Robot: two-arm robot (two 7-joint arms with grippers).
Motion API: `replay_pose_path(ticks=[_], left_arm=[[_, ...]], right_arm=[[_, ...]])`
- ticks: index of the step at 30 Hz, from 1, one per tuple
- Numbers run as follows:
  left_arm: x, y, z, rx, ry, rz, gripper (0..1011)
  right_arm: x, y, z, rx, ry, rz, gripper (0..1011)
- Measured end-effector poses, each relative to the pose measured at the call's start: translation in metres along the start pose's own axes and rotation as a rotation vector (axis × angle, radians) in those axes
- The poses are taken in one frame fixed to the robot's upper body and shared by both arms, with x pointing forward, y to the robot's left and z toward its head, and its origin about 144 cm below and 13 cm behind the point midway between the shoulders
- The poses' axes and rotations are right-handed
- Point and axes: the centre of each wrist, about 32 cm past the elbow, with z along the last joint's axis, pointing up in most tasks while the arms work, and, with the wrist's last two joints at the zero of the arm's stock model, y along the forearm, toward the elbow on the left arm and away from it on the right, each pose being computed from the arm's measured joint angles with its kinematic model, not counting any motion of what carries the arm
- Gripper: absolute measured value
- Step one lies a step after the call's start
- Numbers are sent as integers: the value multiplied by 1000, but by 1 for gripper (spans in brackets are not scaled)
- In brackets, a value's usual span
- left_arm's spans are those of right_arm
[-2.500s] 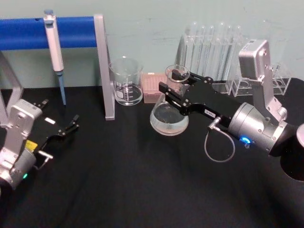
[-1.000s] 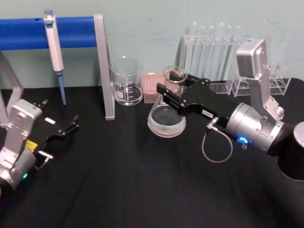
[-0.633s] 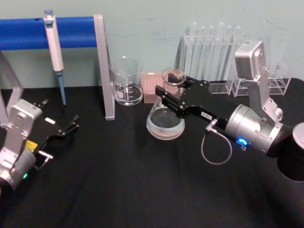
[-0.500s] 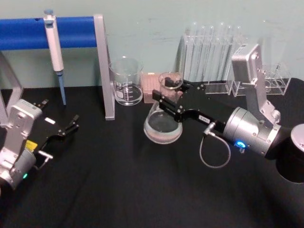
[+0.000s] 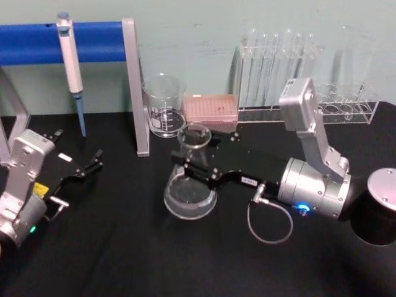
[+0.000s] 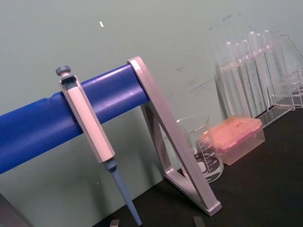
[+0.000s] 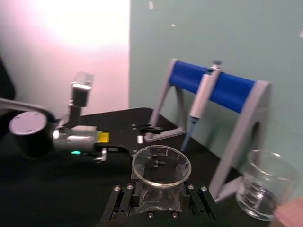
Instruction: Grasp the erlenmeyer flask with one hand, shake it three times, then place it back.
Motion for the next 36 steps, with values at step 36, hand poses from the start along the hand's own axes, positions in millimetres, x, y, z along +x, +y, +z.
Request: replay_pose_path(ticks=[36], left_arm=[[0, 0, 0, 0, 0, 0, 1001]], right_arm=[[4, 8, -2, 4, -21, 95, 457]])
